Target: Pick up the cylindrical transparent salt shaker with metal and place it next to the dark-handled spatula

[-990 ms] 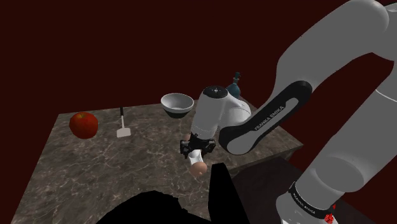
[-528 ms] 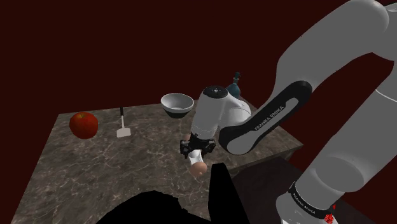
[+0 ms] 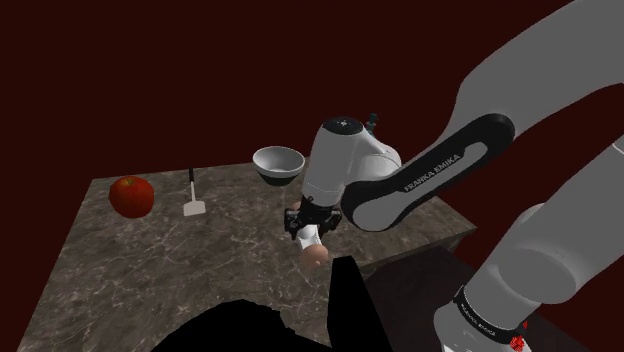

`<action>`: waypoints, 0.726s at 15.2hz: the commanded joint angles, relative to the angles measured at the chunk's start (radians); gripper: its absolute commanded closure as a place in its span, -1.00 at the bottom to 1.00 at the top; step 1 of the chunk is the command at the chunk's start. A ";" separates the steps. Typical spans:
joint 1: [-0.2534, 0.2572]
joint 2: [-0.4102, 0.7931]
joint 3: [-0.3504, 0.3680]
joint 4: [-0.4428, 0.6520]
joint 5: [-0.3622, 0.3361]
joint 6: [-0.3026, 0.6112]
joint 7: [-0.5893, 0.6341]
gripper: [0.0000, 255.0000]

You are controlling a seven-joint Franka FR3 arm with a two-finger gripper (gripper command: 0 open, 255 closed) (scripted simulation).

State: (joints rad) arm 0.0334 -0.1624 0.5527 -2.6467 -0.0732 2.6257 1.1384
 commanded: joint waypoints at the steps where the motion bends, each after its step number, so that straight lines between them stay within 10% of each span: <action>1: 0.012 -0.028 -0.009 0.008 0.030 -0.032 -0.024 1.00; 11: 0.054 -0.149 -0.052 0.057 0.117 -0.191 -0.102 1.00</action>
State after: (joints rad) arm 0.0843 -0.3008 0.5052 -2.5950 0.0376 2.4496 1.0429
